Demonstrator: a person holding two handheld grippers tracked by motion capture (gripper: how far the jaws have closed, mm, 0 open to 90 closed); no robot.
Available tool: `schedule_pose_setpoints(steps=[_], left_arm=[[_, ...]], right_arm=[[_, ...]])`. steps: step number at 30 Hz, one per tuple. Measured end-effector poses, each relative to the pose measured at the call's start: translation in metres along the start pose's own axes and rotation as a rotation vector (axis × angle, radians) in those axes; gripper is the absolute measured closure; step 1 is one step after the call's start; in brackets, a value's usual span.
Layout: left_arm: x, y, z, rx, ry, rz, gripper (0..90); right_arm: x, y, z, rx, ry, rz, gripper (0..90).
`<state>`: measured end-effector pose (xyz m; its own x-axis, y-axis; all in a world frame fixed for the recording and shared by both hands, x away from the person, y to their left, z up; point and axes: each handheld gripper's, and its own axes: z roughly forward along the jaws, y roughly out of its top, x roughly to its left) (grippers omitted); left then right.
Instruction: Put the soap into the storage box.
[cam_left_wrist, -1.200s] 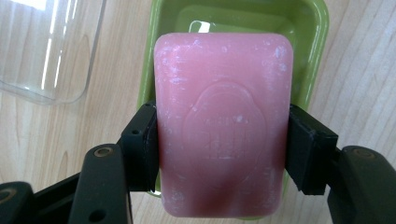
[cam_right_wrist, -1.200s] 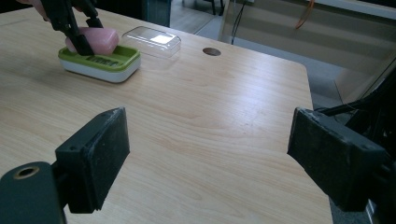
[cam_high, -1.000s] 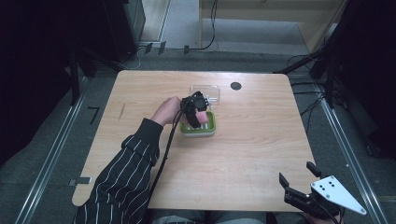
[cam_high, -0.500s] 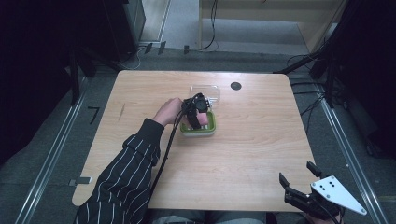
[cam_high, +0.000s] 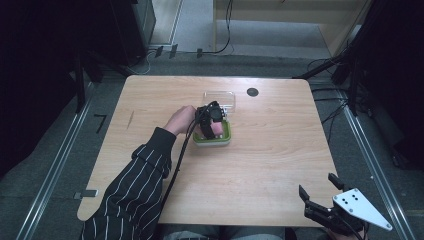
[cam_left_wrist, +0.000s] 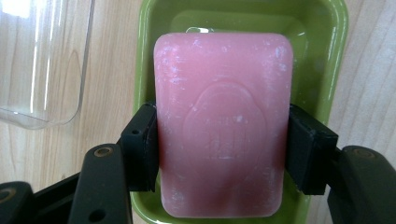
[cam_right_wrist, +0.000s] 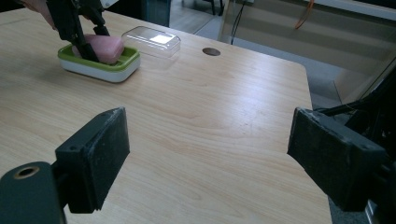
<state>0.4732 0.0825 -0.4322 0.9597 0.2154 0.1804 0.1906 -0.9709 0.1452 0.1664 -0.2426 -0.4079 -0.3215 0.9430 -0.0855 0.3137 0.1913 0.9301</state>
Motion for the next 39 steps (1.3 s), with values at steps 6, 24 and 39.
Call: schedule_pose_setpoints(steps=[6, 24, 39], left_arm=[[0.001, -0.001, 0.001, -0.009, 0.005, -0.003, 38.3], [0.002, -0.001, 0.005, -0.014, -0.019, 0.005, 37.1], [0.007, -0.005, -0.012, -0.048, -0.030, -0.054, 31.9]], right_arm=[[0.000, 0.000, 0.000, 0.000, 0.000, 0.000, 12.9], [0.000, 0.000, 0.000, -0.001, -0.002, 0.003, 12.9], [0.000, 0.000, 0.000, -0.003, -0.001, 0.004, 12.9]])
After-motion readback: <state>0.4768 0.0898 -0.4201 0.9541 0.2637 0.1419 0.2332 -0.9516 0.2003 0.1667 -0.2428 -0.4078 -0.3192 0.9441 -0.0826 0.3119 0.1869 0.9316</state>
